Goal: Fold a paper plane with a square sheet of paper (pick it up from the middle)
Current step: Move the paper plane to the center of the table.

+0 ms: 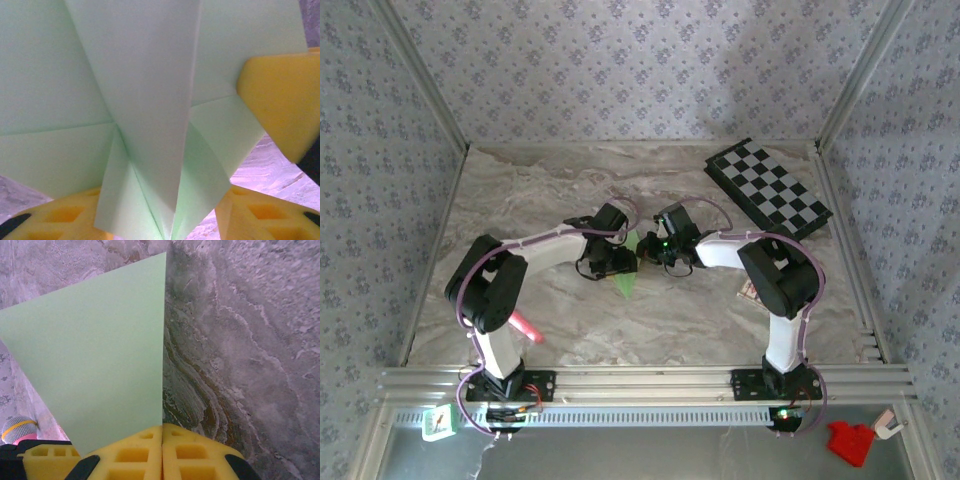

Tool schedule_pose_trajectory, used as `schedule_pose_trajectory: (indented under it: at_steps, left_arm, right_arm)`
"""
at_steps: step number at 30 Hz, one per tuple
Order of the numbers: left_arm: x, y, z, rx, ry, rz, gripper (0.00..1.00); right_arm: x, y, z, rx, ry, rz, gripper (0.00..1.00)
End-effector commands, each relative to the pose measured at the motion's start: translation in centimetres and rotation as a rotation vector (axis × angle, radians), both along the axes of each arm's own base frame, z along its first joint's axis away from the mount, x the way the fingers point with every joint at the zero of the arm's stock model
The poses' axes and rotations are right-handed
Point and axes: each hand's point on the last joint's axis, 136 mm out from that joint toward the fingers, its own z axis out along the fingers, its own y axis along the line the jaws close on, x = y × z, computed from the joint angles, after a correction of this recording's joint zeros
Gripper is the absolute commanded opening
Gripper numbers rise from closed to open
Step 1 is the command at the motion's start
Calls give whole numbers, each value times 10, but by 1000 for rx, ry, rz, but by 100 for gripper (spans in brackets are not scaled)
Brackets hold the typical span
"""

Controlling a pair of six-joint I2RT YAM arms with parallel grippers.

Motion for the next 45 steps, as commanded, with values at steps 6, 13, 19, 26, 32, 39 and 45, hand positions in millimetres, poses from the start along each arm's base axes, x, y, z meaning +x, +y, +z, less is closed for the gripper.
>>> schedule_pose_trajectory:
  at_steps: [6,13,19,26,32,39,45]
  left_arm:
    - [2,3,1,49,-4,-1,40]
    - [1,3,-5,62,25,0,33]
    - [1,2,-7,70,43,4,32]
    - [2,1,-7,71,46,4,24]
    - [6,3,-2,89,30,-1,12]
    - [18,7,11,132,-33,-40,4]
    - [43,14,19,189,-74,-53,4]
  right_arm:
    - [3,3,1,3,7,1,8]
    - [3,4,1,4,6,2,8]
    - [4,4,2,6,5,1,9]
    - [4,3,3,6,3,1,11]
    - [6,-6,10,-17,-13,-22,25]
    - [14,-59,29,-162,-122,-133,47]
    - [14,-98,47,-271,-219,-228,58]
